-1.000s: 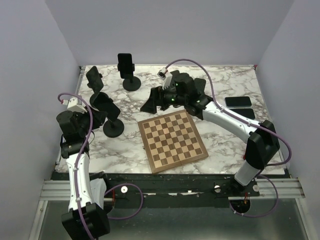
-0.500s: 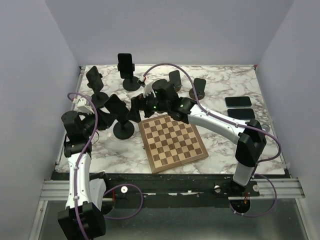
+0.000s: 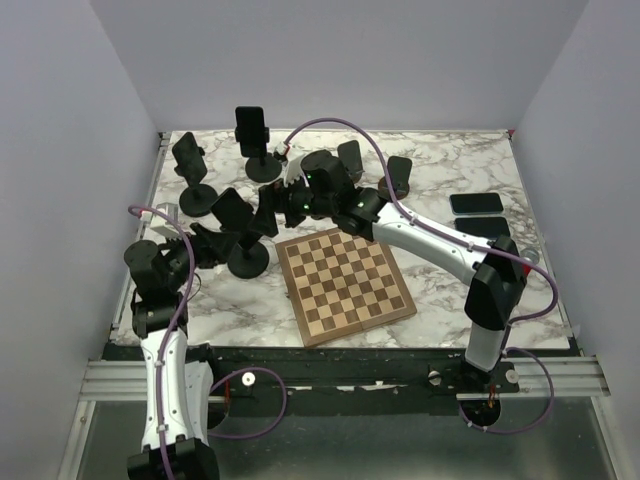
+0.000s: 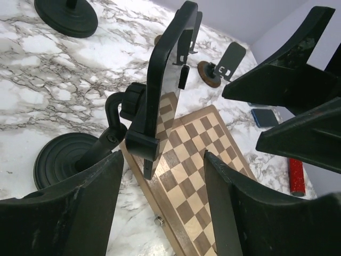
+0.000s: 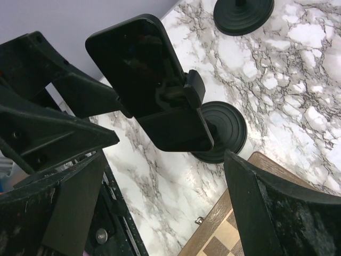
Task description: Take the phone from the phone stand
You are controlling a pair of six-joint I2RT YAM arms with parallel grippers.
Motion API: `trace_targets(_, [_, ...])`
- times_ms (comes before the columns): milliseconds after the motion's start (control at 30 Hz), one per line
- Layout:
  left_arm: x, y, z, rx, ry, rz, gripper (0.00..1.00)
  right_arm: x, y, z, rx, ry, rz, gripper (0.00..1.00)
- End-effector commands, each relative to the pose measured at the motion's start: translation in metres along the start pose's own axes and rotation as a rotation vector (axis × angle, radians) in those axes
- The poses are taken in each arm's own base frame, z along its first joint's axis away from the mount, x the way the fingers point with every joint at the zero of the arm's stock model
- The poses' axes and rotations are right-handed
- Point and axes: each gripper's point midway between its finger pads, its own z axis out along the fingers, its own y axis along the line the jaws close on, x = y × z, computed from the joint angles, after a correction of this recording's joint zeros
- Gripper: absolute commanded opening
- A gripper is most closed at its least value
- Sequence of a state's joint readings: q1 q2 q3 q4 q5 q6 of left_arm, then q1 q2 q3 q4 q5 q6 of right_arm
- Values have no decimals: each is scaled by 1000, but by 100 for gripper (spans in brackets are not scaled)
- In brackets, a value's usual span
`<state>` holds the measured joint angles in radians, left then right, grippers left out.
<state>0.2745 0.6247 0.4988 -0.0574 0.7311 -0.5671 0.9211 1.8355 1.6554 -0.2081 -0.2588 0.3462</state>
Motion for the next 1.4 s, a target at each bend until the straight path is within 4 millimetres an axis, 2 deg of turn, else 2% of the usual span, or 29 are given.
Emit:
trace_targets(0, [0, 4, 0, -5, -85, -62, 69, -2, 3, 3, -11, 13, -4, 100])
trace_targets(133, [1, 17, 2, -56, -97, -57, 68, -7, 7, 0, -24, 3, 0, 100])
trace_targets(200, [-4, 15, 2, -45, -119, -29, 65, -7, 9, -1, -32, 2, 1, 100])
trace_targets(267, [-10, 13, 2, -29, -150, 12, 55, -6, 9, 0, -37, 2, 3, 100])
trace_targets(333, [-14, 17, 2, -46, -169, 27, 49, -4, 8, 2, -34, 6, 8, 100])
trace_targets(600, [-19, 7, 7, 34, -179, 28, 45, -20, 15, 2, -52, -21, -7, 100])
trace_targets(867, [-10, 9, 11, 53, -135, 16, 45, -32, 16, 25, -69, -12, -22, 100])
trace_targets(1067, [-5, 10, 12, 68, -134, 4, 38, -29, -2, 48, 36, 7, -98, 100])
trace_targets(1167, [-1, 9, 11, 77, -119, -6, 40, -29, -5, 50, 89, -2, -133, 100])
trace_targets(1267, [2, 10, 10, 63, -108, -14, 52, -32, -3, 47, 98, -17, -135, 100])
trace_targets(1367, [6, 7, 10, 69, -89, -17, 54, -34, 4, 45, 73, -24, -133, 100])
